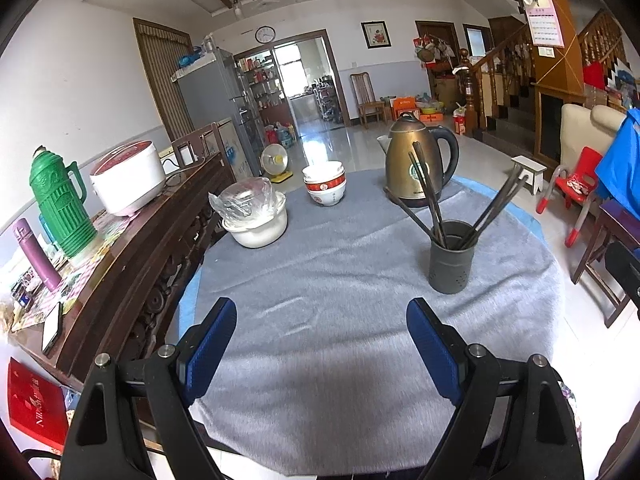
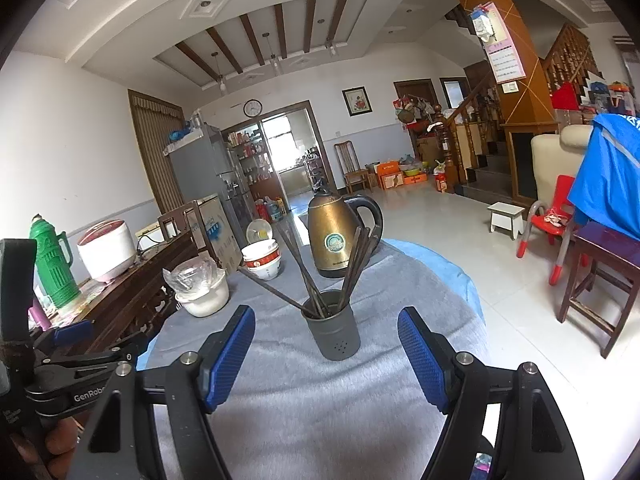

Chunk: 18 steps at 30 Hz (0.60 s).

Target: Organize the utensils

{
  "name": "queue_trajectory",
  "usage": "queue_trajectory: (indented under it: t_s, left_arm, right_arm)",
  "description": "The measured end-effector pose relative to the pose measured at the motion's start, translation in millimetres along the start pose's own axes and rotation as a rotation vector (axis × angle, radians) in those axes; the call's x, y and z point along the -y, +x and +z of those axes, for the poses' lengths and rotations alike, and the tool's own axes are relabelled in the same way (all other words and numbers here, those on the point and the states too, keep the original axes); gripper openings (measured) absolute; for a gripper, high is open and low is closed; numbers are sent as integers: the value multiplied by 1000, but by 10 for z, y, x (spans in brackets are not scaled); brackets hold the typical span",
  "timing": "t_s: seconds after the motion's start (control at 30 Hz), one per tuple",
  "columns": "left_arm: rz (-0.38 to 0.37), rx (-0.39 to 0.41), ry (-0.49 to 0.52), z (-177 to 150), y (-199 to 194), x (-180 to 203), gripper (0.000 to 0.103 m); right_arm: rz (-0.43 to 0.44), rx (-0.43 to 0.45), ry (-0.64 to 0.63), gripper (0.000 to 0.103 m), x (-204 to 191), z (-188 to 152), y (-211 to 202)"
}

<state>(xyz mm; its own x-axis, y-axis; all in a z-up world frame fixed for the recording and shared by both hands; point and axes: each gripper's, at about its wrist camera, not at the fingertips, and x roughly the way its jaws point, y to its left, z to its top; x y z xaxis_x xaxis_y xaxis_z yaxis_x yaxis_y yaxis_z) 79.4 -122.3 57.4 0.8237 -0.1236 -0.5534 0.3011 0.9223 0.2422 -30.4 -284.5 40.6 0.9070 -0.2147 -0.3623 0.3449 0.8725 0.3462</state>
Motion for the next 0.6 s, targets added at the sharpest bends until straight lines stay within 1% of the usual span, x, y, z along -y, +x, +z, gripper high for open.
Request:
queue_trajectory:
  t_s: [0.4,0.6]
  left_arm:
    - [22,76,20,-63,-407,71,87]
    - [30,96,25,-92,-552,95,87]
  right_arm:
    - [10,74,11,77,86,-51,-404]
    - [18,95,12,77,103,-68,-553]
